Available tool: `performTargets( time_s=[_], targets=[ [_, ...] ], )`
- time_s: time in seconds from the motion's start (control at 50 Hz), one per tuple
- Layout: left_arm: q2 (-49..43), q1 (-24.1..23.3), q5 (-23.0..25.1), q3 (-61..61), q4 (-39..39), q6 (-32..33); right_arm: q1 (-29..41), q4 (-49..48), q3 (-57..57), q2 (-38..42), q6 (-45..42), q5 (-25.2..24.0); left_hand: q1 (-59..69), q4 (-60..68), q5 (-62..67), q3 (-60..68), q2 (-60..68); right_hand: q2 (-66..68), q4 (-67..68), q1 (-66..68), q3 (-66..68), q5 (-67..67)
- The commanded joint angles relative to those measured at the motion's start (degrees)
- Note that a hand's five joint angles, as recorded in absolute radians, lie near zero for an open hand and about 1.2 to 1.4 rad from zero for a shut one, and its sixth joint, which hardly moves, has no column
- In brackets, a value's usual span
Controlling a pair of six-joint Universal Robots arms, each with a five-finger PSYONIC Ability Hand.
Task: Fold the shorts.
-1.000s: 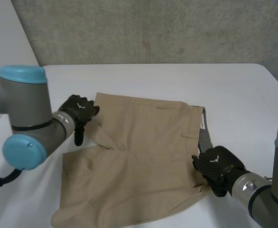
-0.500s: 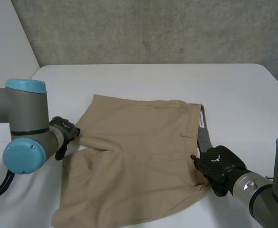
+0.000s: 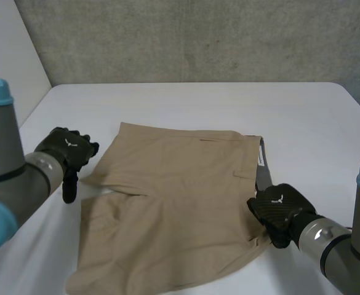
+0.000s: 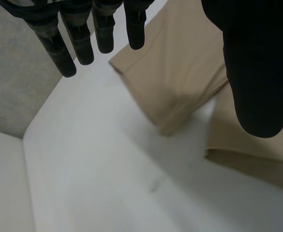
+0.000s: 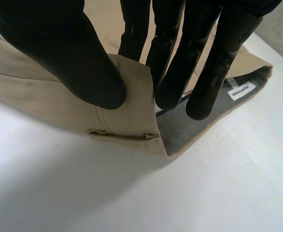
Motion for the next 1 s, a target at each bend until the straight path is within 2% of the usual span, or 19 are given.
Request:
performTargets(
  time_s=[0.02,0.14,0.2,0.36,0.46,0.54,0.62,0.74,0.84,1.0],
  targets=[
    [10.18,-3.48,1.95,-12.26,-0.38,-7.39,-0.33,-0.61,-3.21,0.29,7.18,-0.11,0.03,0.41,0.44,-0.14,0.56,12.60,11.73,24.17,12.30,12.92],
    [16.59,-7.34,1.77,-20.86,-0.56,-12.57,-0.42,-3.51,-3.47,1.44,10.00,0.24,1.70,2.09,2.11,1.53,2.23,12.60,11.73,24.17,12.30,12.92],
    [19.68,-8.49,1.51,-26.06,-0.30,-14.60,-0.51,-5.18,-3.30,1.88,12.19,0.33,6.40,6.79,6.81,6.23,6.93,12.60,11.73,24.17,12.30,12.92],
    [22.49,-8.58,0.55,-30.99,-0.38,-14.86,-0.77,-7.99,-4.08,4.16,21.16,0.16,8.94,9.32,9.35,8.77,9.47,12.60,11.73,24.17,12.30,12.92],
    [28.19,-9.19,-2.18,-31.25,-0.65,-15.04,-0.51,-8.52,-5.32,6.53,22.49,0.42,13.81,14.20,14.22,13.64,14.34,12.60,11.73,24.17,12.30,12.92],
    [33.29,-10.86,-2.09,-31.34,-0.82,-15.04,-0.42,-8.79,-6.11,7.15,22.66,0.86,14.32,14.71,14.73,14.15,14.85,12.60,11.73,24.17,12.30,12.92],
    [35.58,-11.74,-2.09,-32.13,-1.17,-15.04,-0.42,-10.81,-8.30,7.86,24.86,3.40,14.83,15.21,15.24,14.66,15.36,12.60,11.73,24.17,12.30,12.92],
    [35.06,-12.36,-2.18,-33.62,-1.88,-15.65,-0.86,-11.07,-9.80,7.94,26.09,4.37,15.00,15.38,15.41,14.83,15.53,12.60,11.73,24.17,12.30,12.92],
    [33.31,-13.24,-2.18,-34.50,-1.70,-18.64,-0.95,-11.34,-10.07,7.94,26.09,4.64,15.00,15.38,15.41,14.83,15.53,12.60,11.73,24.17,12.30,12.92],
    [26.98,-14.12,-2.27,-34.16,-1.00,-22.51,-1.04,-11.16,-9.98,8.47,26.09,4.55,13.65,14.04,14.06,13.49,14.19,12.60,11.73,24.17,12.30,12.92]
  ],
)
